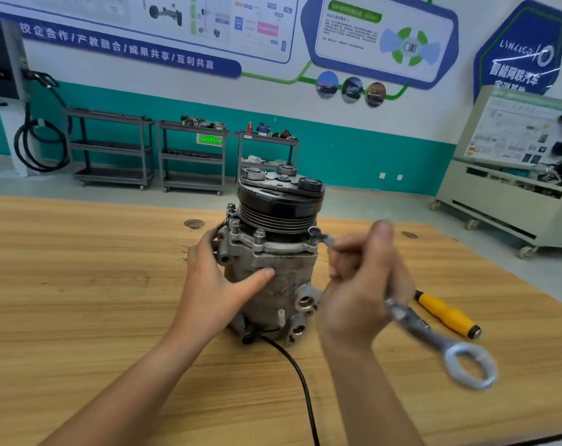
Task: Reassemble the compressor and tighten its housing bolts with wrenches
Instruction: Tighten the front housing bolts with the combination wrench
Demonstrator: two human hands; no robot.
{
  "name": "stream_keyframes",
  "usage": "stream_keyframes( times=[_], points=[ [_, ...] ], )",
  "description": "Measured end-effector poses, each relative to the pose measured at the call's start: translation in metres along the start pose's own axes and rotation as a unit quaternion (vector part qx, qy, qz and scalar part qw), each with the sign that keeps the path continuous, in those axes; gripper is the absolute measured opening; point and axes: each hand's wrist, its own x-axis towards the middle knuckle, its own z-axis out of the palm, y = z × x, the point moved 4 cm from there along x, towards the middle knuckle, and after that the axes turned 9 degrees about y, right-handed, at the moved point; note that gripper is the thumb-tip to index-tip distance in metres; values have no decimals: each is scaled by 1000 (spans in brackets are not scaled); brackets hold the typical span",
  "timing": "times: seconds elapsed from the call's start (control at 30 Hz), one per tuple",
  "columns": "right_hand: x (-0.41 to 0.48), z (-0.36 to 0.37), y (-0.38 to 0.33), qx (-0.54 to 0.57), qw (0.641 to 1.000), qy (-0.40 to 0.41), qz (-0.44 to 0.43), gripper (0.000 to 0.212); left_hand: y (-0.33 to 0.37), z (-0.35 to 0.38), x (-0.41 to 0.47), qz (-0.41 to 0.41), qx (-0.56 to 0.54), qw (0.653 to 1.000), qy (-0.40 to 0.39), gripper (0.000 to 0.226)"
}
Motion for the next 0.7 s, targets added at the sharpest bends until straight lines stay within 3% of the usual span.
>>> stream_keyframes(
  times=[0.17,0.33,0.53,0.6,0.7],
  points=[
    [66,5,11,137,956,41,257,60,1,0,-1,1,-1,1000,-8,102],
    [102,15,45,112,898,51,422,47,0,0,0,6,1,1000,-7,102],
    [98,8,79,152,837,76,521,41,2,-1,-1,-5,-7,1000,-6,115],
    [95,-1,80,173,834,103,514,41,0,-1,1,-17,-3,1000,-1,122],
    [90,-13,65,192,859,134,456,44,0,-2,4,-28,3,1000,4,133]
  ],
)
